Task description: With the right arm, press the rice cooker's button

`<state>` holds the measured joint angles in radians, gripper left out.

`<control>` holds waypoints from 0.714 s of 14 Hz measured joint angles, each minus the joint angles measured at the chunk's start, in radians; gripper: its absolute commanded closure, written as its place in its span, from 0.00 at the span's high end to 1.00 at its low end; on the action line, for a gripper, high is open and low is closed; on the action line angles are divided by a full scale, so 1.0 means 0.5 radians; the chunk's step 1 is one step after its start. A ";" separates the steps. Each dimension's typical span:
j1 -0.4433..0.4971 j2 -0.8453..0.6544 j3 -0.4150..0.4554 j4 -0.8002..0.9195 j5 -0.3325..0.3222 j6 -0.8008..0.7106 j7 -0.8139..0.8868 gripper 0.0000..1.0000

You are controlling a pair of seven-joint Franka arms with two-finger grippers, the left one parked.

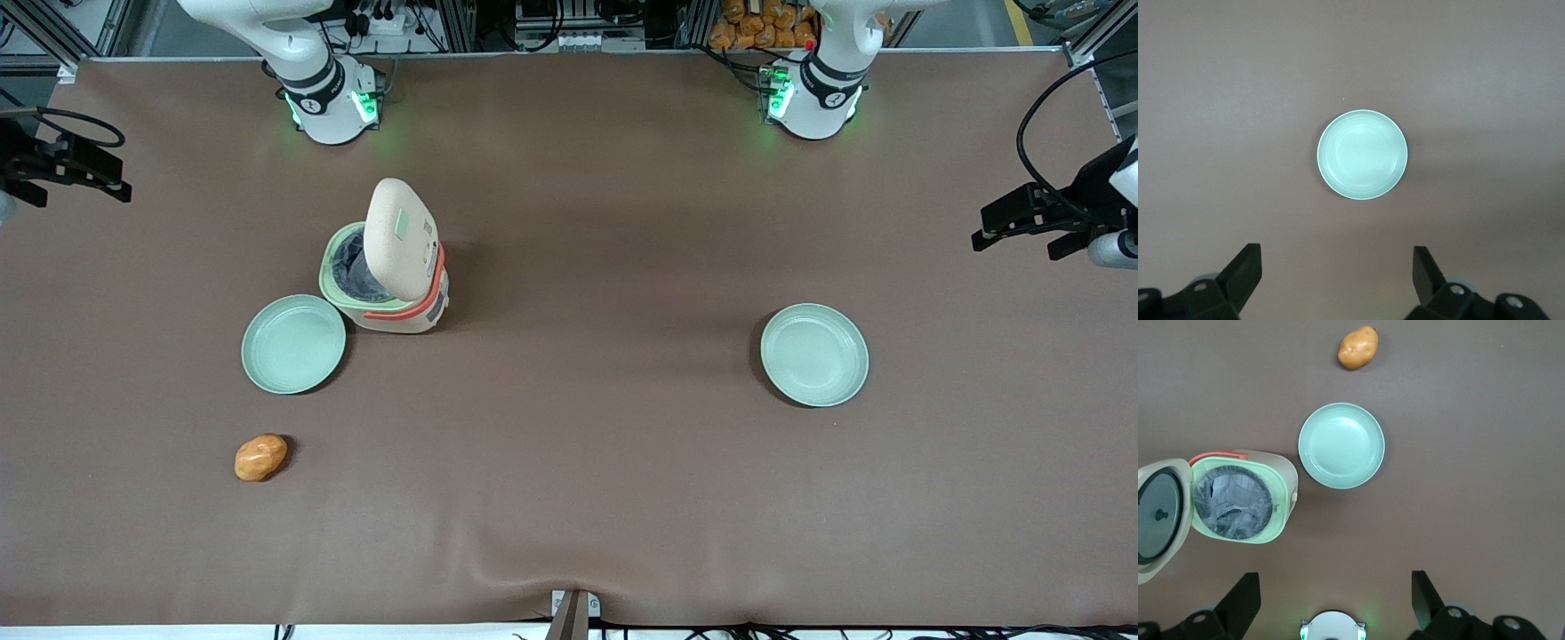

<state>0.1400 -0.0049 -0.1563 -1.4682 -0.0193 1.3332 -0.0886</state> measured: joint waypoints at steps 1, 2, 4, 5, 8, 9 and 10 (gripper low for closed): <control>0.000 0.000 0.001 -0.007 0.000 -0.002 0.000 1.00; 0.000 0.000 0.001 -0.013 0.000 -0.002 0.000 1.00; 0.001 0.000 0.003 -0.018 0.001 -0.002 0.000 1.00; 0.002 0.000 0.003 -0.019 0.014 -0.003 0.000 1.00; 0.002 0.000 0.003 -0.019 0.060 -0.021 0.000 1.00; 0.002 0.000 0.003 -0.019 0.061 -0.022 0.000 1.00; 0.002 0.000 0.003 -0.019 0.061 -0.023 0.000 1.00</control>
<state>0.1410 -0.0048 -0.1550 -1.4778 0.0113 1.3217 -0.0886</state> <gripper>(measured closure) 0.000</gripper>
